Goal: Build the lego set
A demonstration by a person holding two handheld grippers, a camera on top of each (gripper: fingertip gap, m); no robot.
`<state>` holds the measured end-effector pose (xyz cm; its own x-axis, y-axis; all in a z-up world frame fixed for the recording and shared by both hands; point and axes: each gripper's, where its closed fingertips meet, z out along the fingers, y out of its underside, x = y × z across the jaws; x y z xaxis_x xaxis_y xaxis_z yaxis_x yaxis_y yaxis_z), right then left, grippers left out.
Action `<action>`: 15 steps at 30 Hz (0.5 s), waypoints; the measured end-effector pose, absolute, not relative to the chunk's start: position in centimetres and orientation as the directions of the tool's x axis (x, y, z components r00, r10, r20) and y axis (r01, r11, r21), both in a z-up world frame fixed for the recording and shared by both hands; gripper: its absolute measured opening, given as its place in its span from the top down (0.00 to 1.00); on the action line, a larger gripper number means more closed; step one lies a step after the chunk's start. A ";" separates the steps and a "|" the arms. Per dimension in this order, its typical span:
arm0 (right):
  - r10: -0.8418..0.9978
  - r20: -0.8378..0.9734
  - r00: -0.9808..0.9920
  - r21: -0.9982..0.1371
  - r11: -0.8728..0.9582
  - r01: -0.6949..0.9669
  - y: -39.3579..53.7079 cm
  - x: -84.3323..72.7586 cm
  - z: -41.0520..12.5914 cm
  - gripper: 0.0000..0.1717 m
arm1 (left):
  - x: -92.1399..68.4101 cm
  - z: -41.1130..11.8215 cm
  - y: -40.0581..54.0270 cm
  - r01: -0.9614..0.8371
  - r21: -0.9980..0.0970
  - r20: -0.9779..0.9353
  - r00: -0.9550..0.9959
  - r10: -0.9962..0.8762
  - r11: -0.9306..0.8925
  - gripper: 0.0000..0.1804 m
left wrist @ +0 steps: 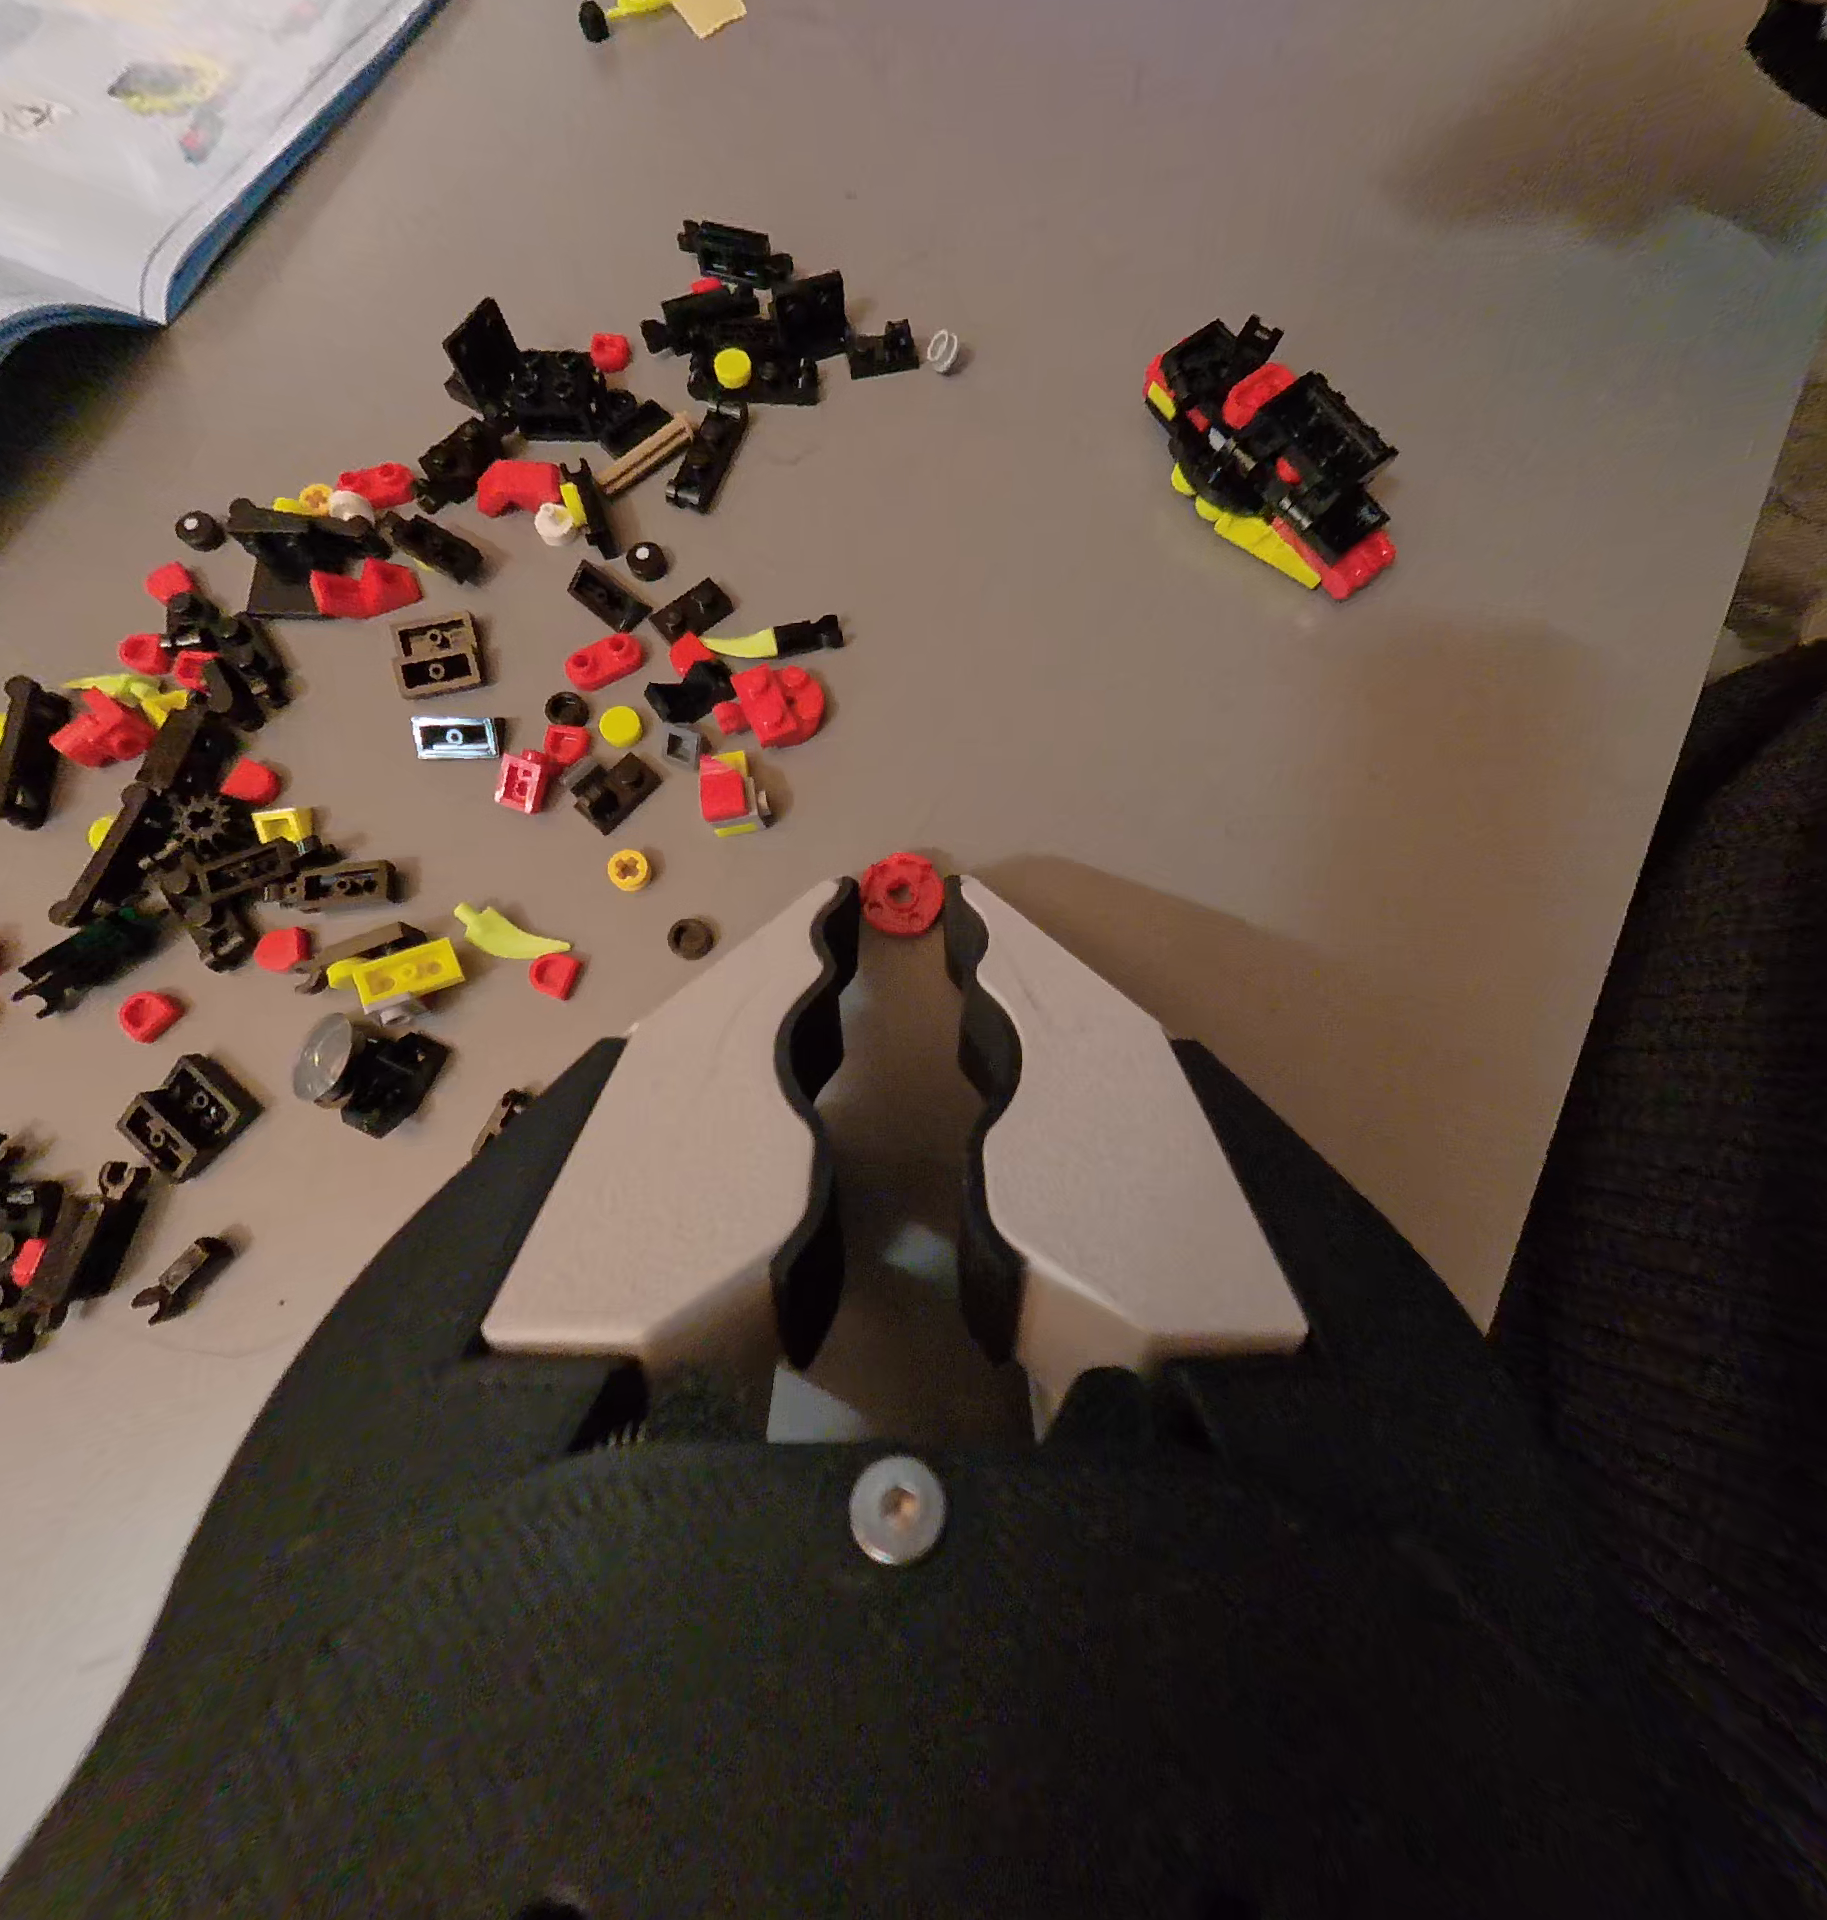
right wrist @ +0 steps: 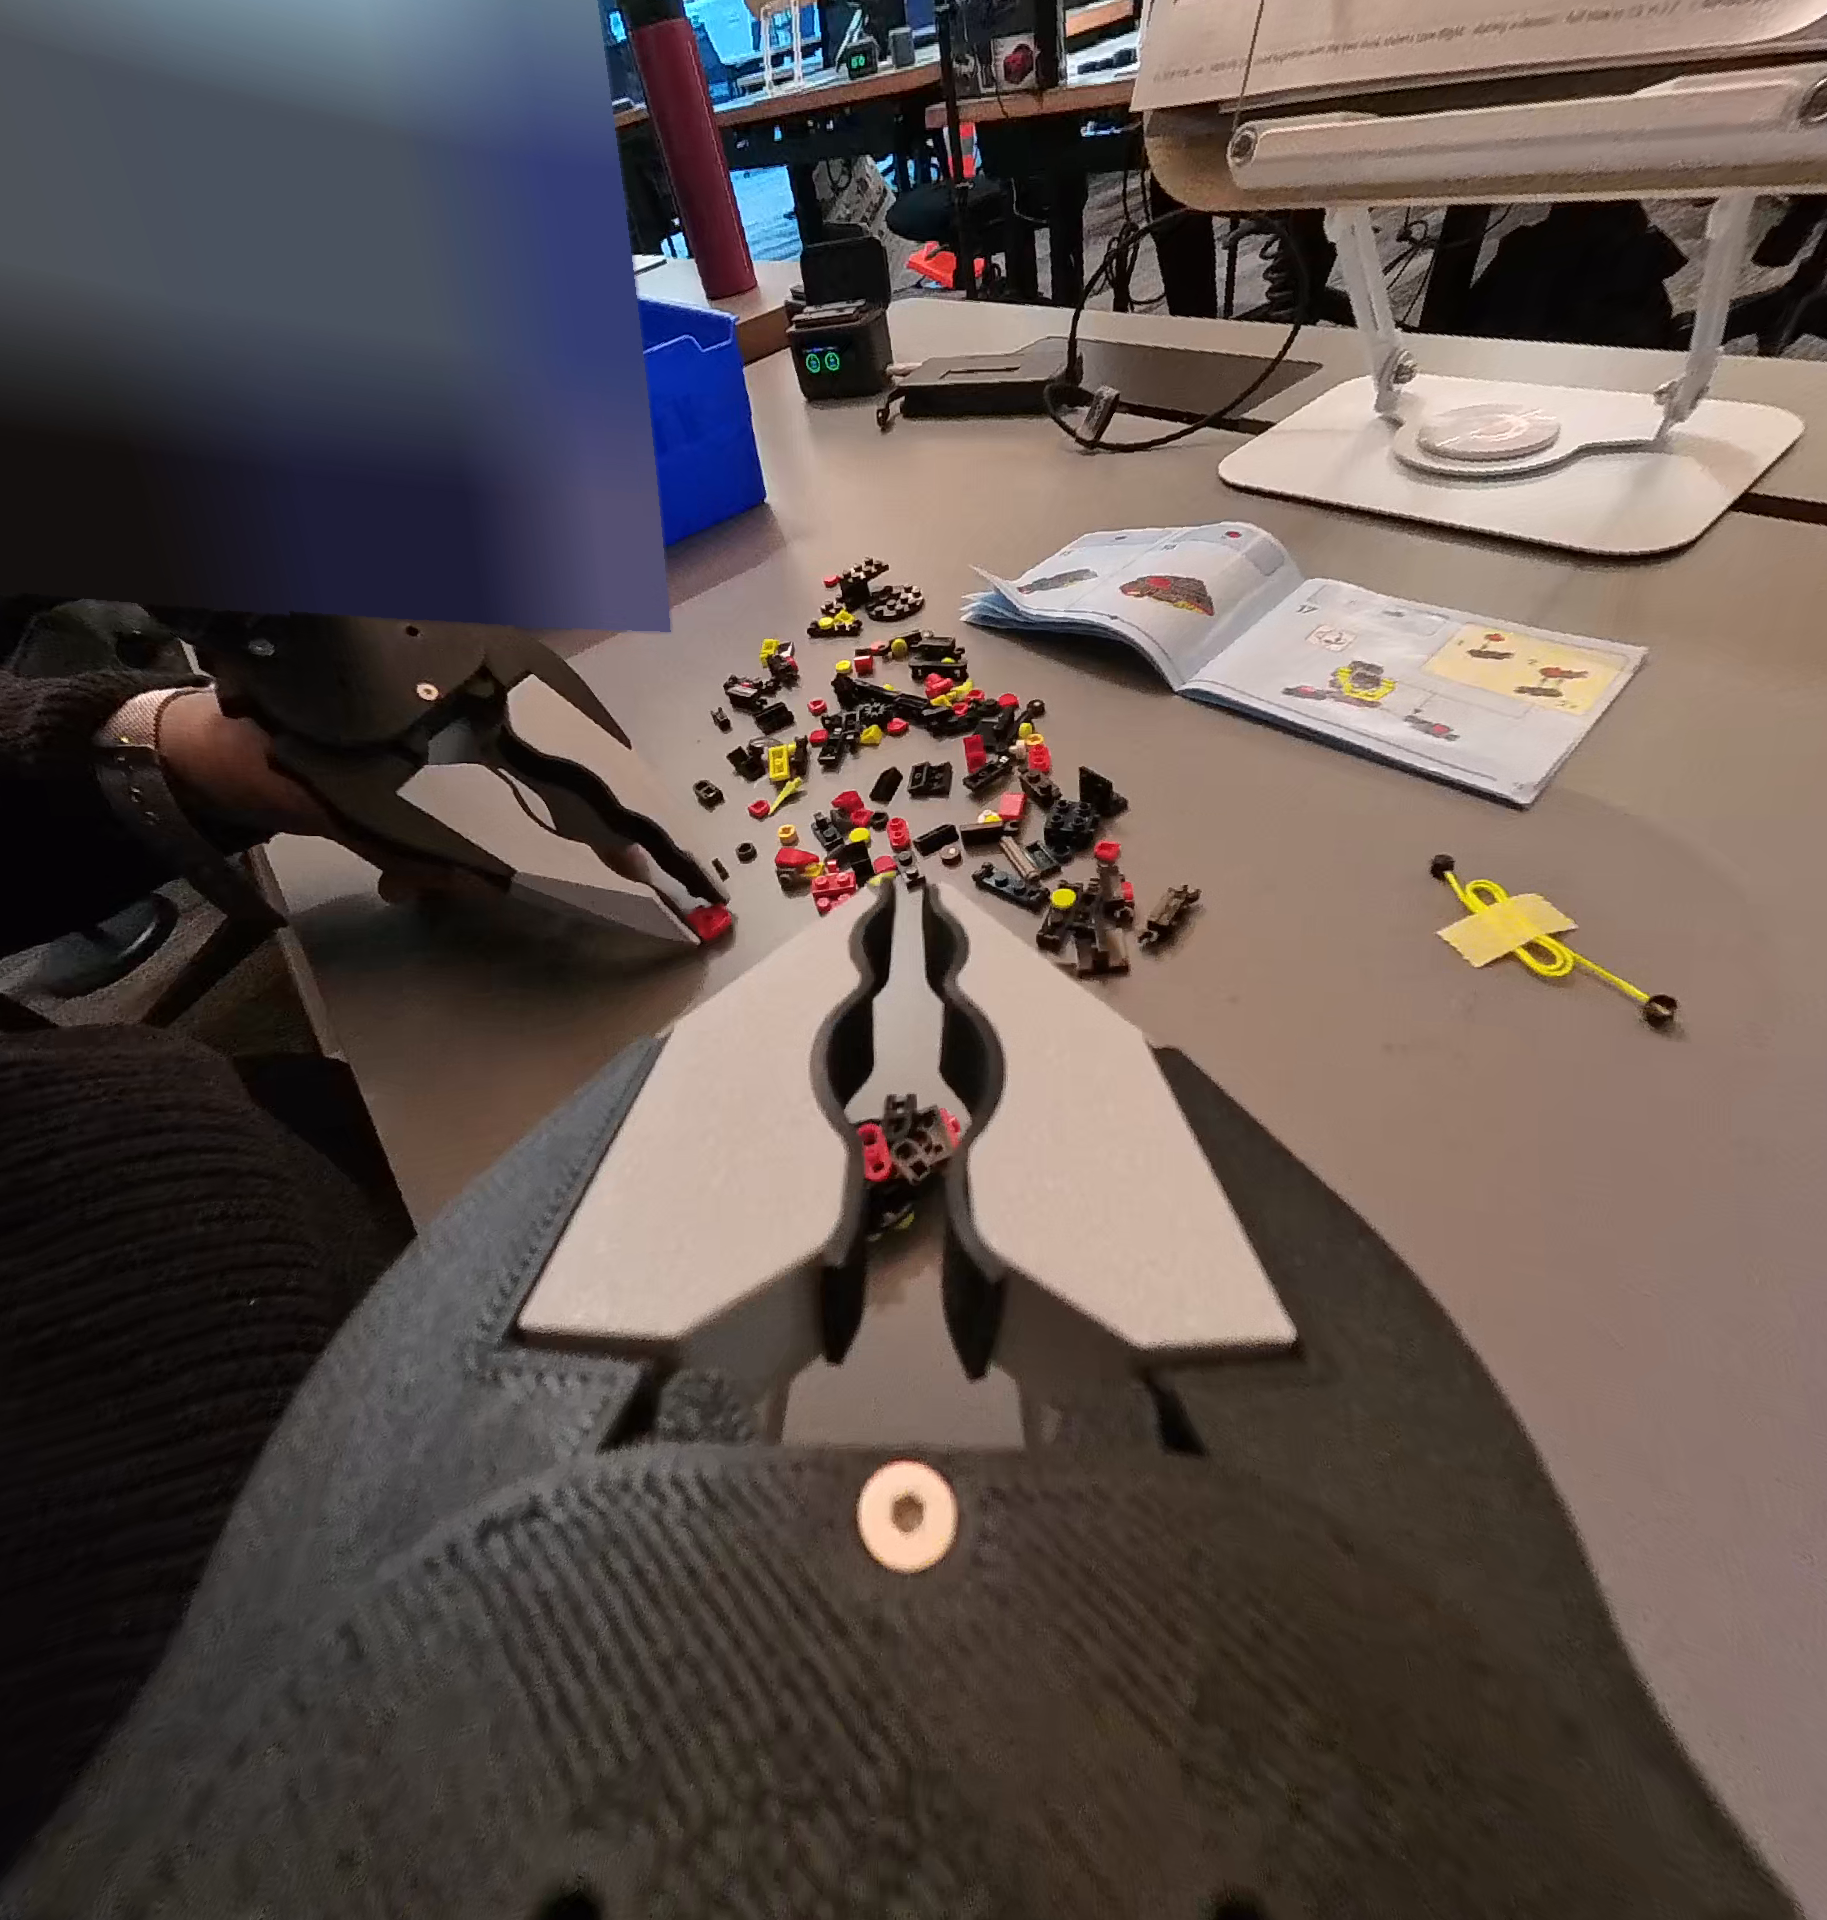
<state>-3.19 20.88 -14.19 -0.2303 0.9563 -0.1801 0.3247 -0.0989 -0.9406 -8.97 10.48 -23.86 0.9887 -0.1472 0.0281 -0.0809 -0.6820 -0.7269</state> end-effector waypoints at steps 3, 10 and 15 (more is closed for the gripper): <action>0.955 -0.176 -0.240 -0.936 -0.087 0.342 20.5 -3.2 -14.5 0.98 | -8.6 -23.5 10.7 -0.074 -0.741 0.042 0.987 -0.155 -0.668 0.93; 0.915 -0.254 -0.314 -0.921 -0.130 0.367 17.7 -3.6 -14.7 0.97 | -5.6 -20.0 11.4 0.010 -0.853 0.182 0.943 -0.278 -0.522 0.93; 0.872 -0.313 -0.376 -0.882 -0.120 0.456 13.9 -3.9 -16.1 0.94 | -5.3 -17.7 11.6 -0.039 -0.917 0.095 0.945 -0.312 -0.396 0.93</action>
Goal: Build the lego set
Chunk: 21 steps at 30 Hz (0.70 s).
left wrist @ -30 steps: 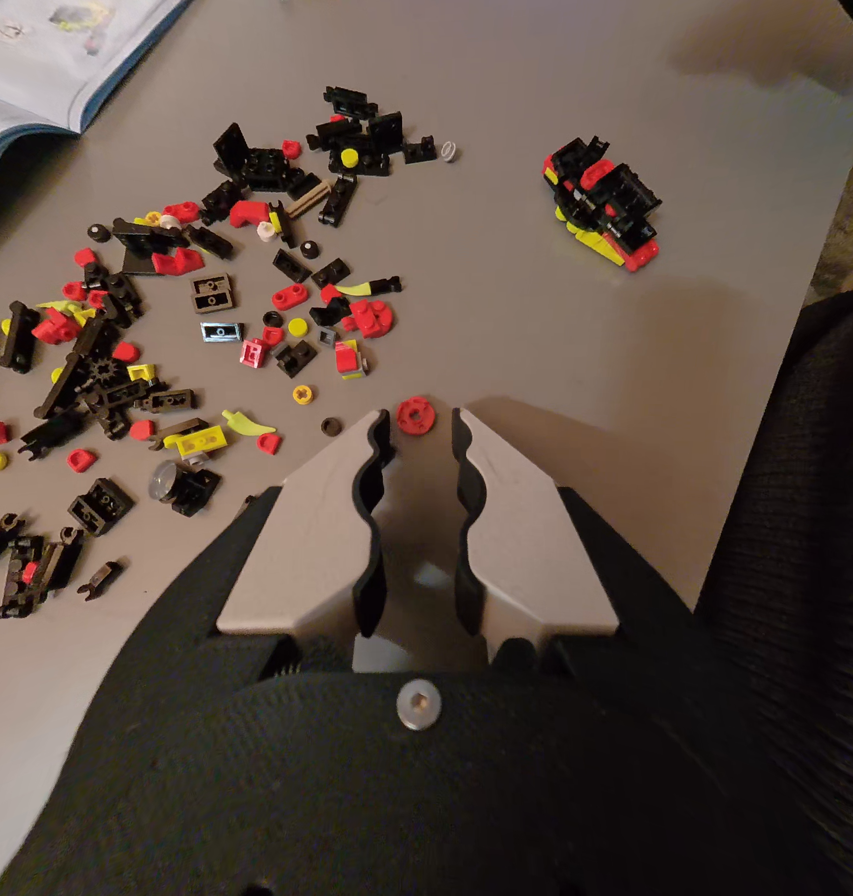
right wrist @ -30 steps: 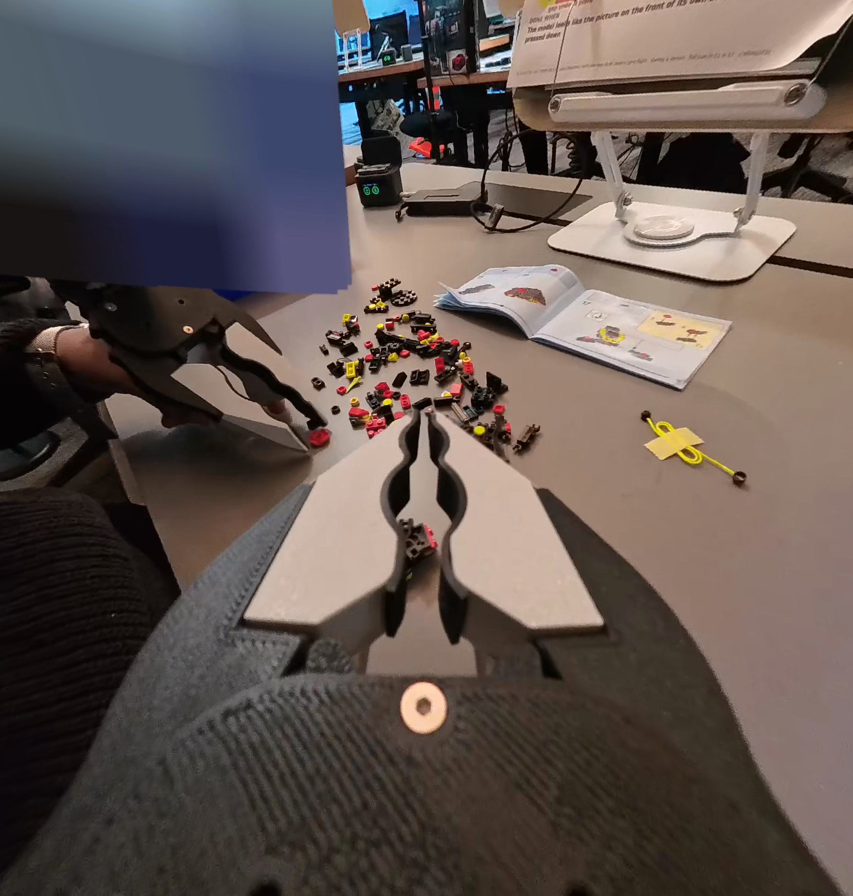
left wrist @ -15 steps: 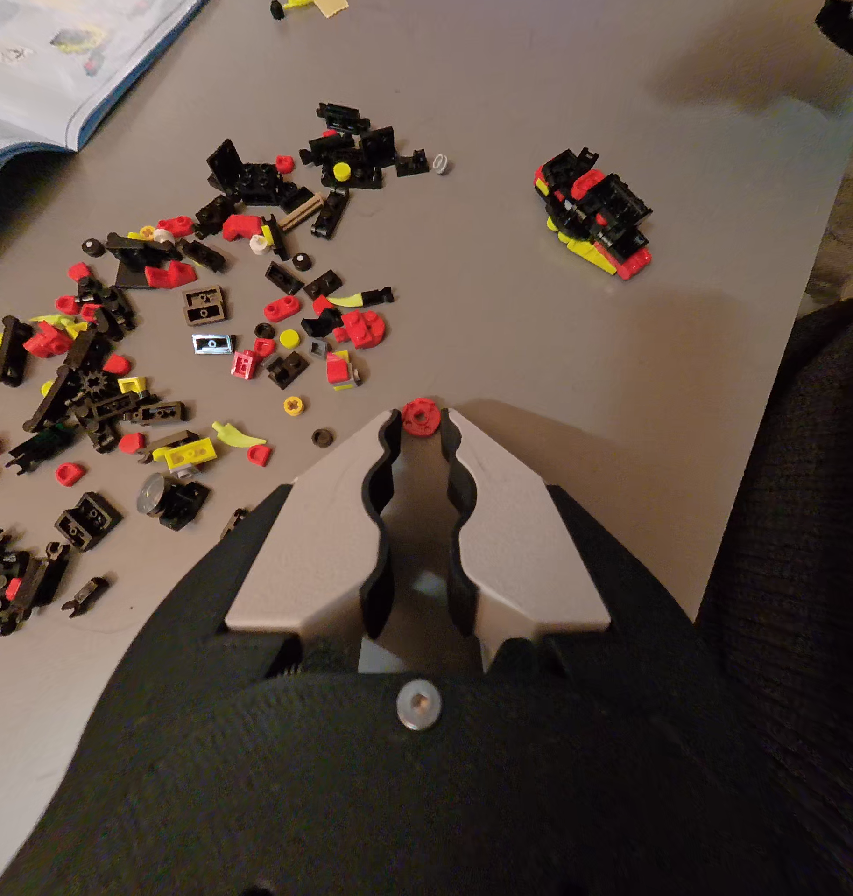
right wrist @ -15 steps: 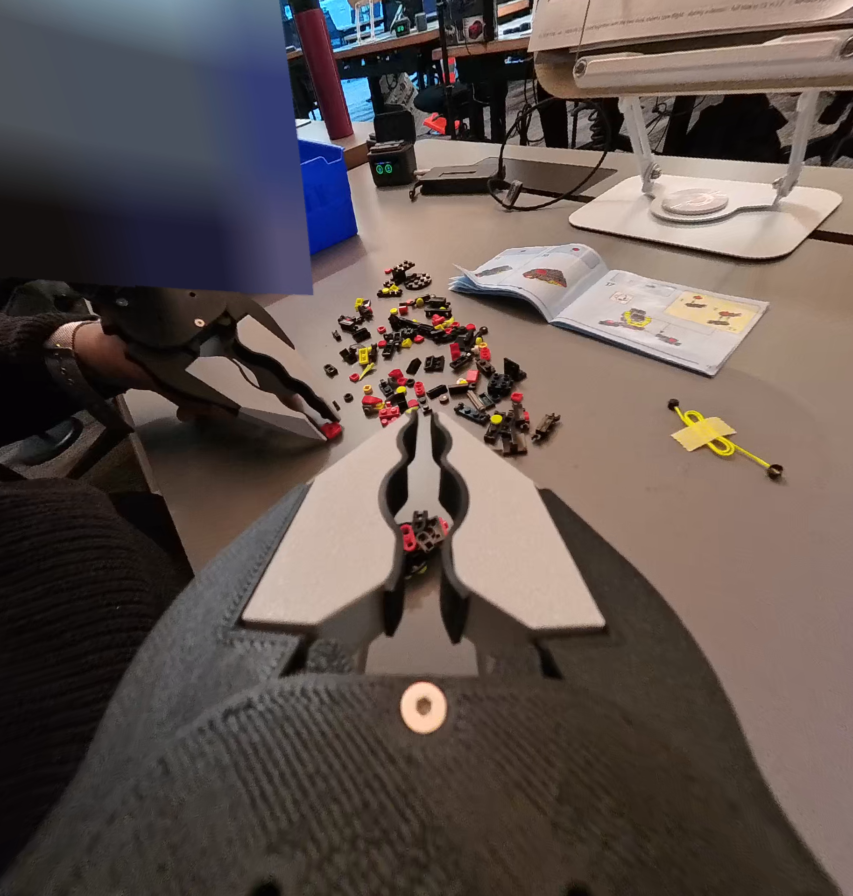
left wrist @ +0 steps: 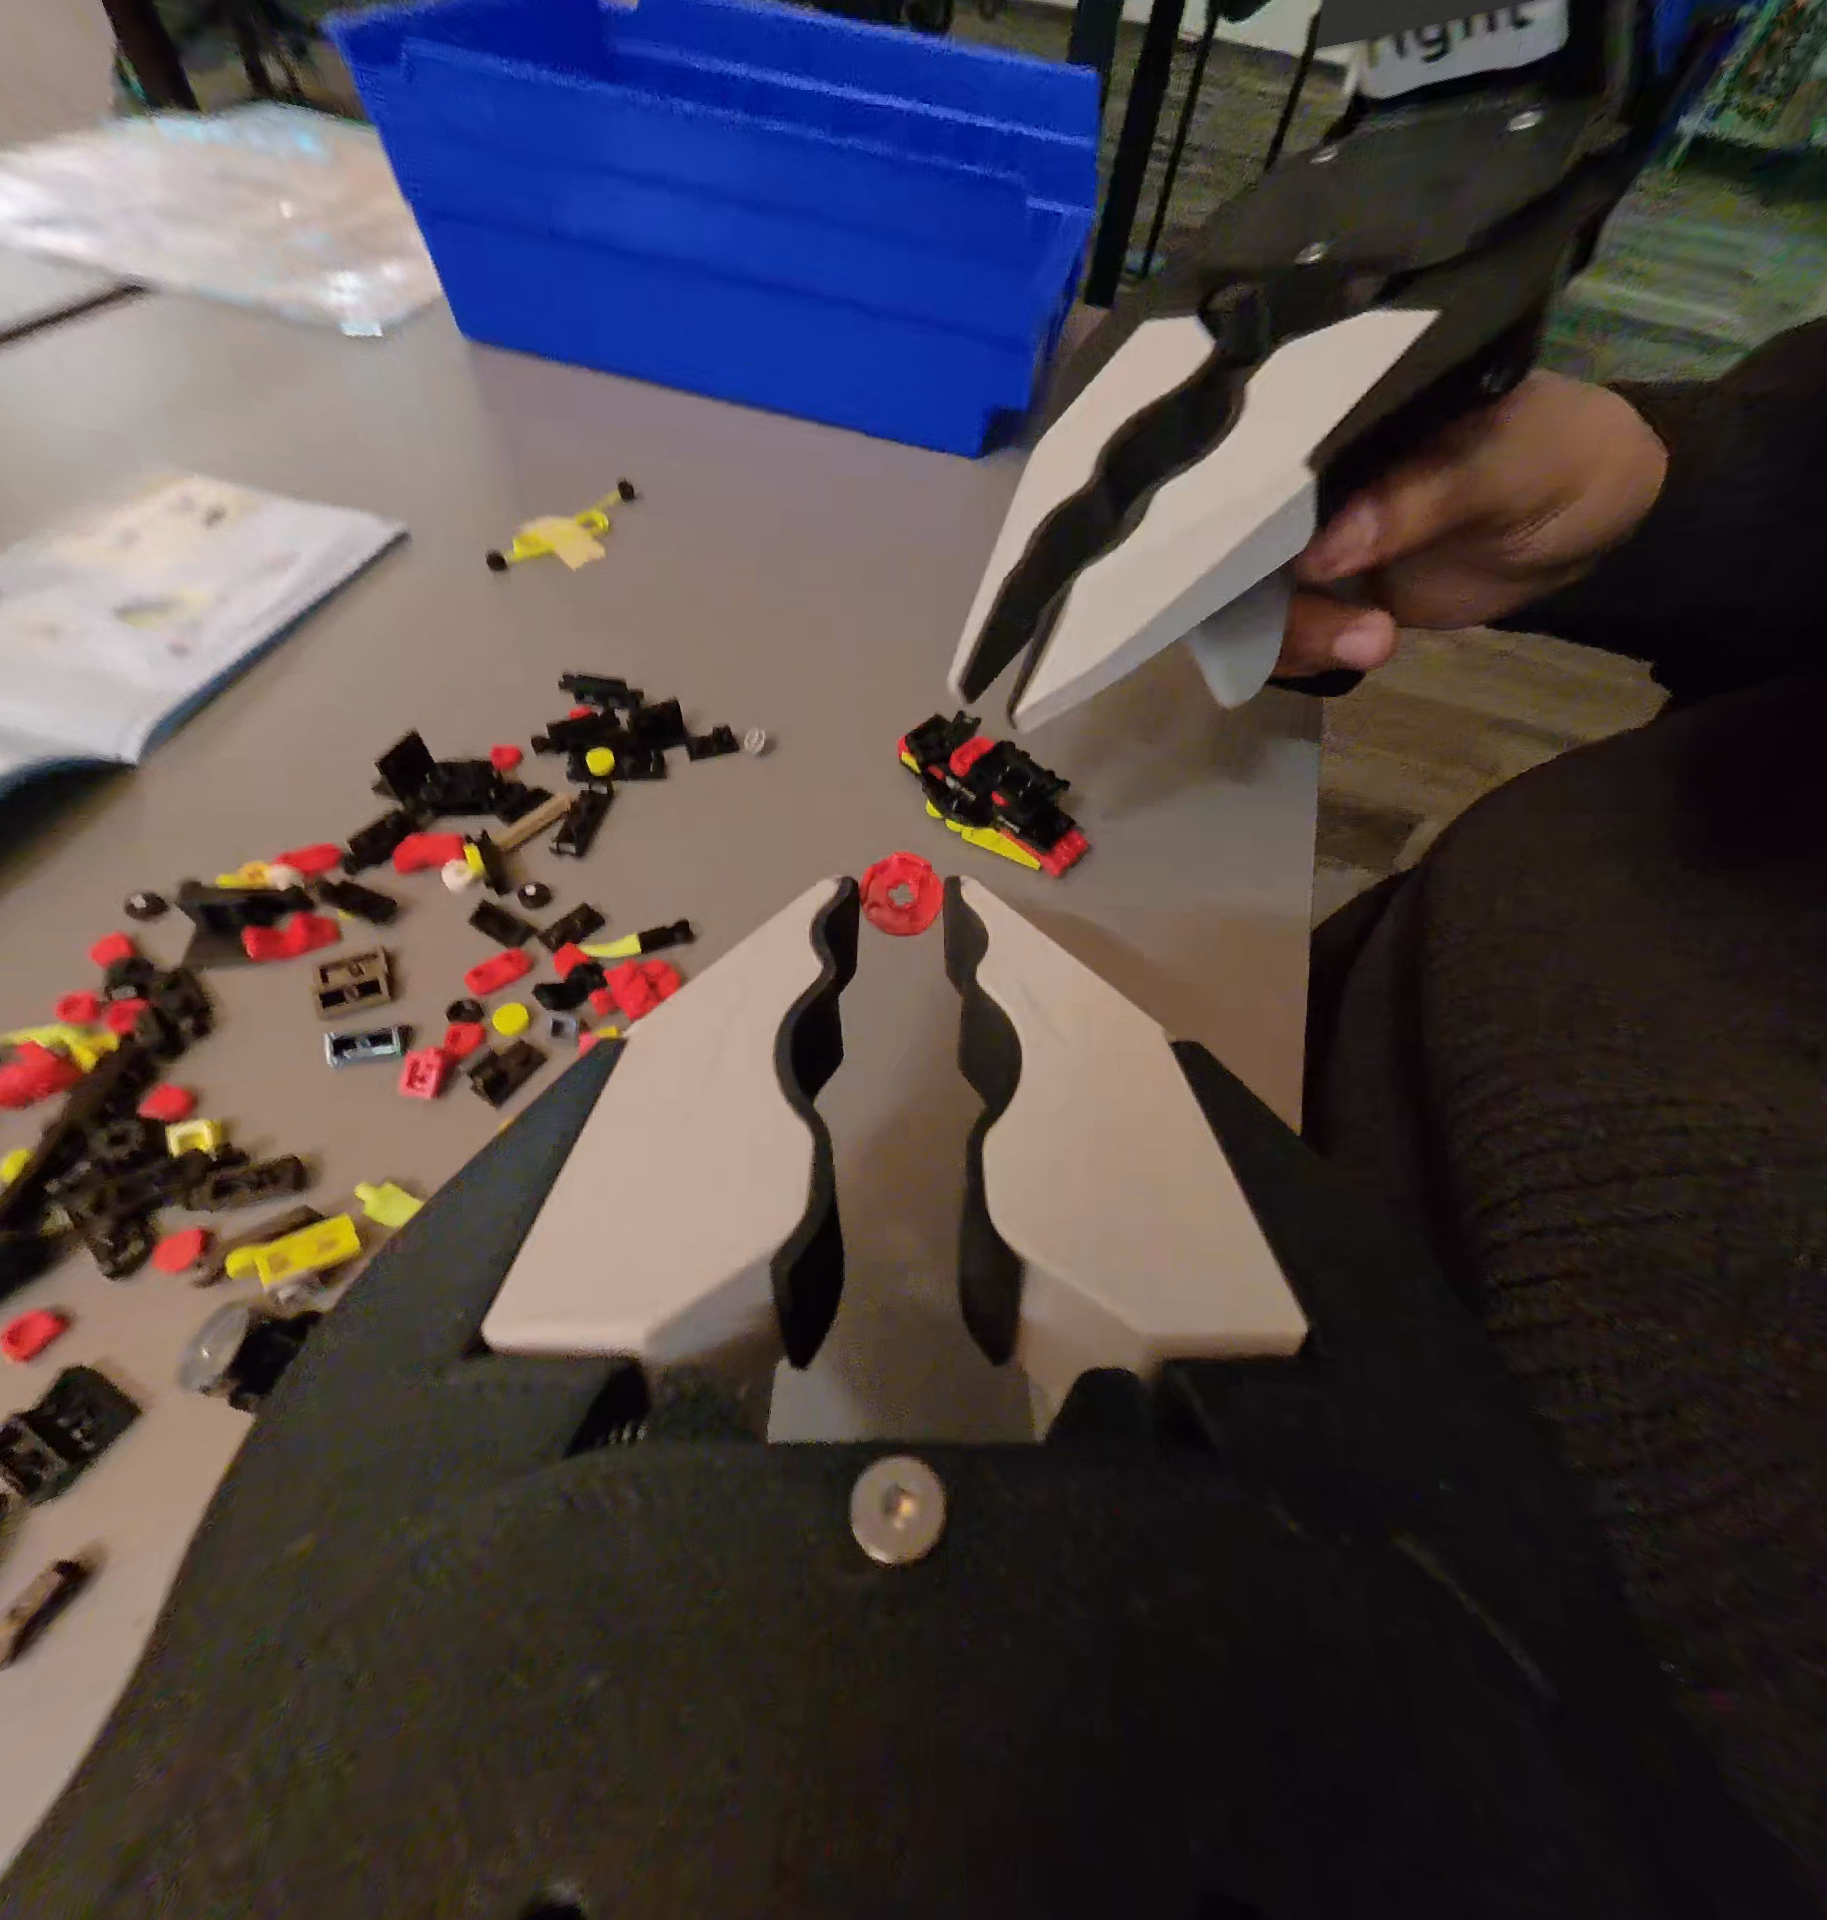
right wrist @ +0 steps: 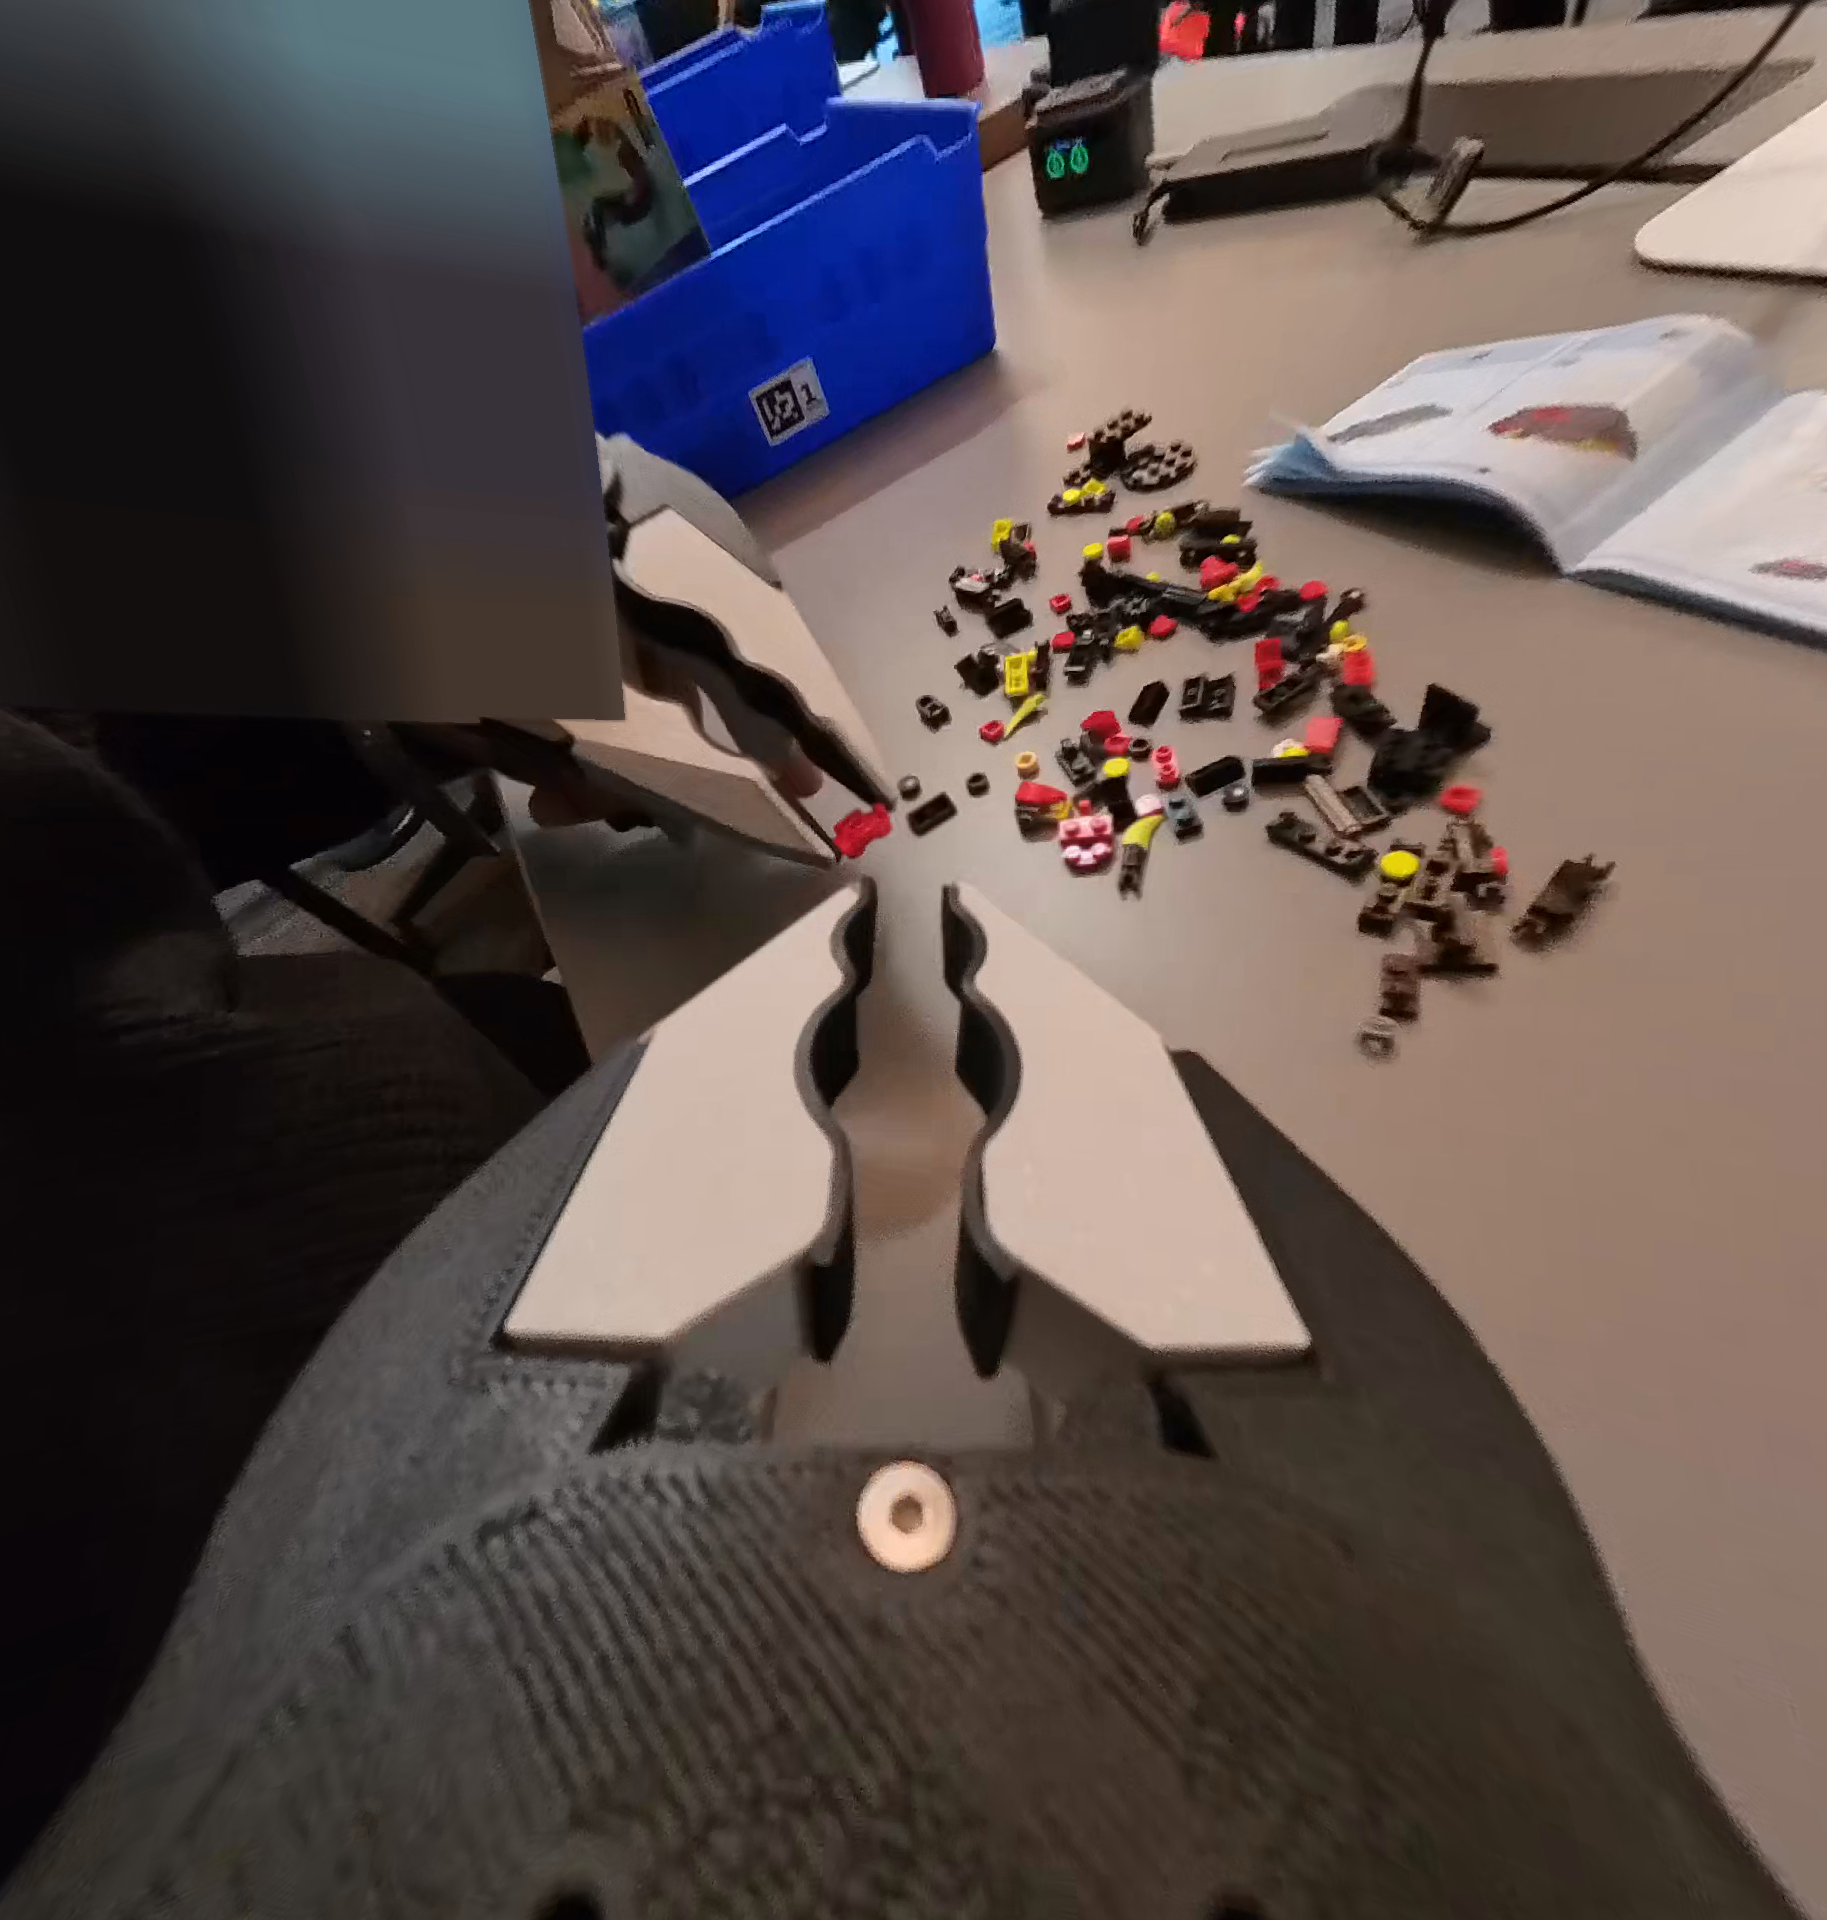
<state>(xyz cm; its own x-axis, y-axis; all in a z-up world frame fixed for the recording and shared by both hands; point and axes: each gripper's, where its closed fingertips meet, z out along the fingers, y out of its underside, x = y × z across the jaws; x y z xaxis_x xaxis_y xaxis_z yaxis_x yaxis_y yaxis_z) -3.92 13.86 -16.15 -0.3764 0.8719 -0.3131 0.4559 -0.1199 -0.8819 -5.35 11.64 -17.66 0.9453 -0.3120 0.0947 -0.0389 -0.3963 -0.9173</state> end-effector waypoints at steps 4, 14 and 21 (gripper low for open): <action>0.809 -0.445 -0.384 -0.845 -0.237 0.480 12.5 -4.0 -15.7 0.87 | -3.7 -16.4 11.5 -0.139 -0.945 -0.018 0.925 -0.379 -0.295 0.93; 0.676 -0.610 -0.412 -0.756 -0.343 0.557 11.0 -3.2 -15.6 0.90 | -2.3 -15.5 11.4 -0.231 -0.952 -0.136 0.905 -0.403 -0.198 0.93; 0.630 -0.645 -0.433 -0.736 -0.357 0.575 10.7 -2.8 -15.4 0.97 | -2.0 -15.5 11.3 -0.250 -0.950 -0.154 0.898 -0.411 -0.189 0.93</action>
